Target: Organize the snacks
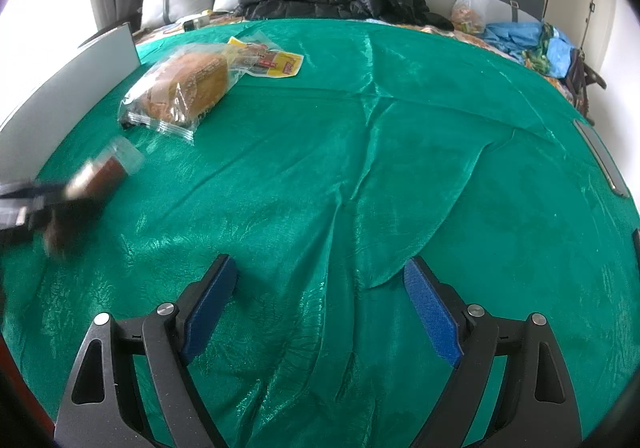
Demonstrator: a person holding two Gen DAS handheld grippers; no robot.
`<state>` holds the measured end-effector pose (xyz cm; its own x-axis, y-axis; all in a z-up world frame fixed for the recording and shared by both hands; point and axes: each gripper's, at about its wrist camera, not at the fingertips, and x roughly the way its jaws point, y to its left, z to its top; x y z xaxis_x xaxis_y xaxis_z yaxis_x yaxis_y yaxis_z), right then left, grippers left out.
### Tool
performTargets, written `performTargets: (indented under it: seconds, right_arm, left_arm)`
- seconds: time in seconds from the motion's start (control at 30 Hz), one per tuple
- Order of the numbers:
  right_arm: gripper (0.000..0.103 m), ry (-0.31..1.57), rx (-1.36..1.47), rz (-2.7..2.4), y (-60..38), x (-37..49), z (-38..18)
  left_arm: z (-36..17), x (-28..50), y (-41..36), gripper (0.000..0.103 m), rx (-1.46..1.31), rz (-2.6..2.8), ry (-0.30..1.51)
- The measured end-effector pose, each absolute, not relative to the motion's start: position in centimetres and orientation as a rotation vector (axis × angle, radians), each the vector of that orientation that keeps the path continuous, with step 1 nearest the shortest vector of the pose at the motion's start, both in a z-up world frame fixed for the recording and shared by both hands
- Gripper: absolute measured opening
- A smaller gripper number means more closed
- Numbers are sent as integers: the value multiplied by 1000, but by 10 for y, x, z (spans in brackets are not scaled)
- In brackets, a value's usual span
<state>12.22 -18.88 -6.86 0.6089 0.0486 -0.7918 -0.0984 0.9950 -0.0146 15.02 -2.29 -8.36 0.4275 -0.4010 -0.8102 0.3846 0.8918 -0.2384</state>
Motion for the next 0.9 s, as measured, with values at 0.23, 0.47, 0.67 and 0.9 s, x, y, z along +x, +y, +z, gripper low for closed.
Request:
performTargets:
  seconds: [0.23, 0.47, 0.67, 0.9]
  right_arm:
    - [89, 909, -58, 87, -189, 122, -69]
    - [89, 911, -55, 85, -190, 122, -69]
    - [89, 911, -55, 85, -190, 122, -68]
    - [89, 912, -55, 84, -189, 121, -69]
  left_arm:
    - [-67, 142, -9, 81, -87, -417, 983]
    - [-79, 140, -19, 81, -5, -386, 998]
    - [-96, 137, -31, 82, 123, -272, 983]
    - [-102, 142, 5, 97, 80, -167, 969]
